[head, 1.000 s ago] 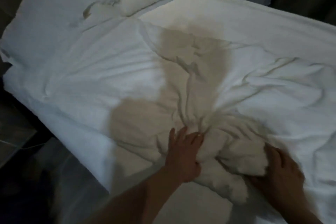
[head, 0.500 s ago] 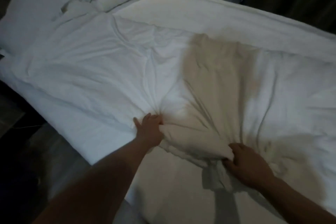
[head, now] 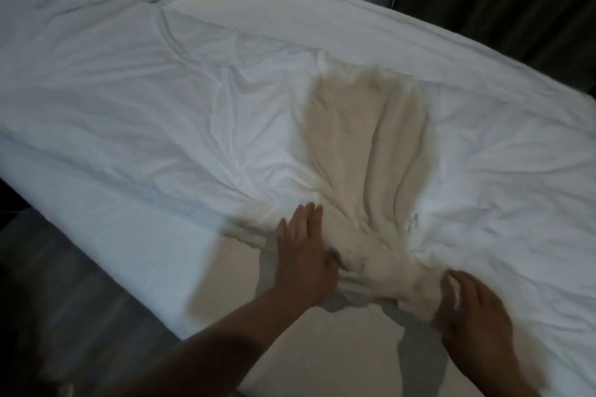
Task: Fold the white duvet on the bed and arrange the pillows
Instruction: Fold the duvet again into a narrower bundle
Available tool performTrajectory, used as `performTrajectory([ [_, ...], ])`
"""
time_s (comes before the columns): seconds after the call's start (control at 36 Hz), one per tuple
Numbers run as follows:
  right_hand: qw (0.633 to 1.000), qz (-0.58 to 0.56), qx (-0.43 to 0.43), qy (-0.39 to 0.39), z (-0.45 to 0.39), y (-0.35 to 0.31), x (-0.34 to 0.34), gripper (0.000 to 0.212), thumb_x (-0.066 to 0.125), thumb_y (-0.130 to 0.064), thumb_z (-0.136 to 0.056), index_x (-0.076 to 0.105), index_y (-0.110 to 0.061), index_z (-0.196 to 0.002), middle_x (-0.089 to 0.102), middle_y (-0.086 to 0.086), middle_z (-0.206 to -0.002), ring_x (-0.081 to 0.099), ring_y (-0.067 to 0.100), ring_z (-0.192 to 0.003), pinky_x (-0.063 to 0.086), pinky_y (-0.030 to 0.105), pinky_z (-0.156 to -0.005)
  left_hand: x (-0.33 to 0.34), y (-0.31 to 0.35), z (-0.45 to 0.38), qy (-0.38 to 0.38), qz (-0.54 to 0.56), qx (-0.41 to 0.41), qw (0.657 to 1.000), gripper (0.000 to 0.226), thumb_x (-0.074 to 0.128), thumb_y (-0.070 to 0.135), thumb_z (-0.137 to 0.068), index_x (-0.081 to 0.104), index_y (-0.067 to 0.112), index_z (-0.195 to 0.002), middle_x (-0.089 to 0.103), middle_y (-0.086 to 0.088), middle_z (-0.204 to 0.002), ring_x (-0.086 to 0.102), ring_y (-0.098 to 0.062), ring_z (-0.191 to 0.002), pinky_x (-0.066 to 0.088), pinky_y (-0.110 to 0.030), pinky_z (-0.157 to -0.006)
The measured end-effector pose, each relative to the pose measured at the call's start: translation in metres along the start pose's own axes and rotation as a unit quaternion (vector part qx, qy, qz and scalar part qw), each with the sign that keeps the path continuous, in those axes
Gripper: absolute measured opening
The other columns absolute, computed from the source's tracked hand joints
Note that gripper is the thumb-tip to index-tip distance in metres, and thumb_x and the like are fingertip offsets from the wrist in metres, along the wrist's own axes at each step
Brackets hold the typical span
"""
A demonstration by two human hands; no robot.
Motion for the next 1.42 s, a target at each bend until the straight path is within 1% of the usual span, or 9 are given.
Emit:
performTrajectory([
  [0.11, 0.988, 0.05, 0.077, -0.121, 0.005, 0.053, -0.003, 0.107, 0.087, -0.05, -0.048, 0.047, -0.019, -0.142, 0.05, 0.011, -0.142, 0.053, 0.034, -0.126, 0.047, 0.054, -0.096, 0.029, 0.077, 0.021, -0.051, -0.053, 0.129, 0.989, 0.082, 0.055, 0.034, -0.066, 0.038, 0.026, -0.146, 0.029, -0.002, -0.157, 0.021, -0.027, -0.148, 0.011, -0.058, -0.118],
  [0.19, 0.979, 0.113, 0.035, -0.165, 0.01, 0.071, 0.002, 0.118, 0.072, -0.078, -0.043, 0.042, -0.026, -0.144, 0.046, 0.002, -0.144, 0.053, 0.027, -0.126, 0.047, 0.047, -0.092, 0.068, 0.104, 0.041, -0.113, -0.104, 0.129, 0.98, 0.088, 0.061, 0.029, -0.055, 0.045, 0.025, -0.142, 0.029, -0.008, -0.158, 0.023, -0.032, -0.147, 0.01, -0.06, -0.117],
  [0.39, 0.991, 0.066, -0.069, -0.097, 0.022, 0.13, -0.012, 0.04, 0.069, -0.021, -0.066, 0.07, -0.017, -0.106, 0.068, 0.005, -0.096, 0.065, 0.034, -0.084, 0.054, 0.04, -0.064, 0.097, 0.144, 0.06, -0.103, -0.202, -0.007, 0.974, 0.09, 0.068, 0.038, -0.063, 0.039, 0.027, -0.148, 0.01, -0.013, -0.164, 0.008, -0.039, -0.15, 0.002, -0.059, -0.116],
  [0.56, 0.992, -0.015, -0.06, -0.106, 0.05, 0.205, -0.081, 0.07, 0.033, -0.059, -0.073, 0.066, -0.017, -0.119, 0.072, 0.005, -0.11, 0.07, 0.03, -0.094, 0.05, 0.035, -0.073, 0.094, 0.205, 0.086, -0.135, -0.225, -0.02, 0.965, 0.082, 0.056, 0.041, -0.085, 0.015, 0.029, -0.155, -0.021, -0.007, -0.162, -0.023, -0.034, -0.147, -0.012, -0.059, -0.116],
  [0.72, 0.978, 0.032, -0.033, -0.204, 0.089, 0.245, -0.115, 0.058, 0.059, -0.039, -0.091, 0.04, -0.026, -0.144, 0.05, -0.006, -0.144, 0.052, 0.016, -0.128, 0.038, 0.026, -0.102, 0.131, 0.251, 0.119, -0.196, -0.124, -0.034, 0.972, 0.079, 0.052, 0.043, -0.09, 0.01, 0.032, -0.156, -0.009, 0.0, -0.165, -0.017, -0.028, -0.15, -0.007, -0.055, -0.119],
  [1.03, 0.974, -0.076, 0.018, -0.212, 0.113, 0.281, -0.03, 0.069, 0.083, -0.046, -0.067, 0.059, -0.025, -0.128, 0.057, 0.004, -0.125, 0.06, 0.028, -0.111, 0.048, 0.038, -0.091, 0.215, 0.264, 0.154, -0.262, -0.005, -0.051, 0.964, 0.097, 0.055, 0.054, -0.088, -0.014, 0.034, -0.154, -0.036, 0.008, -0.155, -0.031, -0.025, -0.145, 0.007, -0.053, -0.121],
  [1.22, 0.981, -0.142, 0.076, -0.11, 0.092, 0.329, -0.048, 0.057, 0.077, -0.025, -0.079, 0.057, -0.01, -0.129, 0.052, 0.01, -0.127, 0.05, 0.028, -0.12, 0.039, 0.036, -0.102, 0.214, 0.286, 0.206, 0.021, 0.194, -0.274, 0.942, 0.077, 0.075, 0.041, -0.072, 0.041, 0.023, -0.139, 0.033, 0.011, -0.139, 0.044, -0.014, -0.129, 0.047, -0.035, -0.101],
  [1.33, 0.967, -0.193, 0.088, -0.139, 0.052, 0.341, -0.049, 0.05, 0.074, -0.026, -0.084, 0.049, -0.018, -0.127, 0.049, 0.003, -0.123, 0.05, 0.018, -0.108, 0.044, 0.034, -0.094, 0.257, 0.319, 0.228, -0.071, 0.367, -0.471, 0.799, 0.065, 0.081, 0.042, -0.074, 0.049, 0.019, -0.126, 0.053, 0.004, -0.121, 0.061, -0.015, -0.101, 0.049, -0.027, -0.085],
  [1.42, 0.955, -0.171, 0.07, -0.233, 0.037, 0.351, -0.029, 0.035, 0.066, -0.04, -0.087, 0.044, -0.028, -0.111, 0.054, -0.001, -0.111, 0.057, 0.019, -0.098, 0.049, 0.036, -0.086, 0.278, 0.362, 0.215, -0.091, 0.43, -0.441, 0.783, 0.041, 0.084, 0.04, -0.069, 0.062, 0.029, -0.102, 0.067, 0.008, -0.107, 0.066, -0.007, -0.093, 0.055, -0.022, -0.078],
])
Point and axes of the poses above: each hand's wrist, its own z-axis away from the middle knuckle, its own x-axis out of the palm, y = z × x, the point moved 6 cm from there along -z, towards the middle knuckle
